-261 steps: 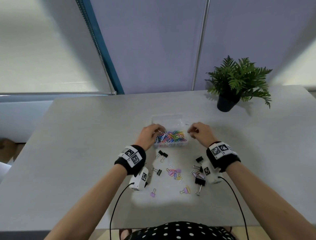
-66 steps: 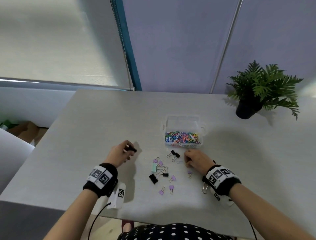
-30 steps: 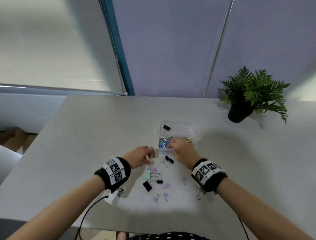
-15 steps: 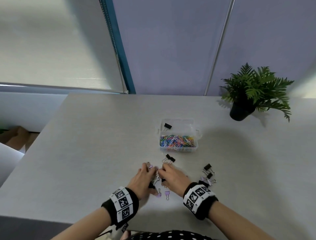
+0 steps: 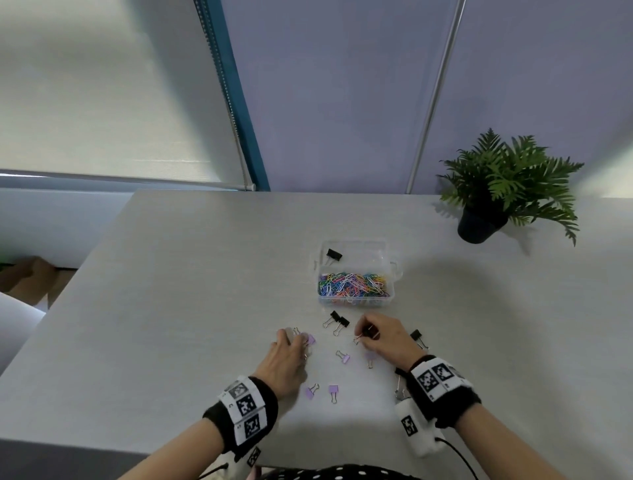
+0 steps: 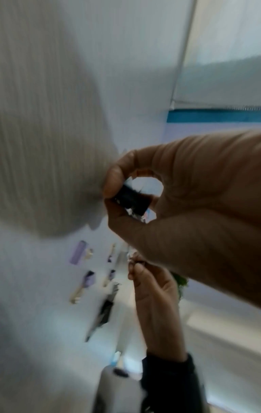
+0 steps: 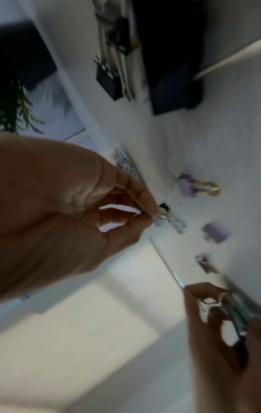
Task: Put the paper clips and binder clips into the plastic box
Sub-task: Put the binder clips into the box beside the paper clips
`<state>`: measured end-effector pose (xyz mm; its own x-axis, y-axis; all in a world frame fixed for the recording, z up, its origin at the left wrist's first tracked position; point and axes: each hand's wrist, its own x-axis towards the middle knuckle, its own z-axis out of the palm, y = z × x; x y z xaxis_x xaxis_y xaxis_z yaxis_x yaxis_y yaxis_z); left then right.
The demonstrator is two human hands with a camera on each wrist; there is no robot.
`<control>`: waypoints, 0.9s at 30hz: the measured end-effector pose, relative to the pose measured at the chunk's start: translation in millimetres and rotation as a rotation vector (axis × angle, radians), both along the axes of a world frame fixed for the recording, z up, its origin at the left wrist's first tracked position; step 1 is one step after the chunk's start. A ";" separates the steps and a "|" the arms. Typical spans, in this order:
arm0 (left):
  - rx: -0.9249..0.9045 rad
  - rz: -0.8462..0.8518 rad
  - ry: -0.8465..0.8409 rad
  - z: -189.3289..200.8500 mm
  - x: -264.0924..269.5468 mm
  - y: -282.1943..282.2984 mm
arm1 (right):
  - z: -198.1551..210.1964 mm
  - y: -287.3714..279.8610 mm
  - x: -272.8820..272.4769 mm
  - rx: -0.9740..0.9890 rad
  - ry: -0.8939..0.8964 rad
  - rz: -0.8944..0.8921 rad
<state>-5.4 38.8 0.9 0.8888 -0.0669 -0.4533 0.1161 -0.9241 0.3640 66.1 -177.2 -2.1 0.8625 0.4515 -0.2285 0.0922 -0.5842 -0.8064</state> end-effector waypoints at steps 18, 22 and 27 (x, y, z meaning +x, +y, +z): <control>-0.003 -0.142 -0.152 72.0 218.9 -17.2 | 27.9 6.9 122.1 0.158 -0.024 -0.410; 0.024 -0.232 -0.098 54.0 227.4 -31.6 | 29.1 9.8 145.4 -0.044 -0.026 -0.338; -0.067 -0.246 -0.155 53.6 216.6 -19.8 | 37.1 -1.9 139.4 -0.098 -0.077 -0.180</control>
